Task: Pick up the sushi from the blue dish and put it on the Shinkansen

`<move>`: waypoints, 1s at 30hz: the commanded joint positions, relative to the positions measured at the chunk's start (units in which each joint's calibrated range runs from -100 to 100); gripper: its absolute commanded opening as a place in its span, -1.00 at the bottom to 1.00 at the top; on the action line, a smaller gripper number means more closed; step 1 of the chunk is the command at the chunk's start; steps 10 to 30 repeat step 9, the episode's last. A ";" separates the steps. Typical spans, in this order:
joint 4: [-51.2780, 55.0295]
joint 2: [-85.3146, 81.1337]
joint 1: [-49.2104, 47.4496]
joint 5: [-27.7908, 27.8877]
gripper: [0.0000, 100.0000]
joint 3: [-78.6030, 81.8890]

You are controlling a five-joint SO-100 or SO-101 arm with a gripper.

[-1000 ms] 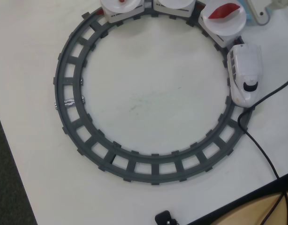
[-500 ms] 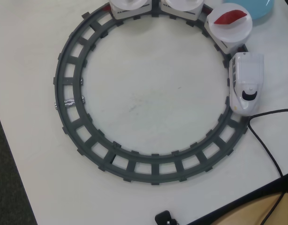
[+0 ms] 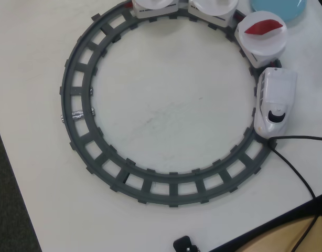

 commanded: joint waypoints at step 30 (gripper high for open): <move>2.05 -1.36 -0.29 -0.02 -0.66 -0.97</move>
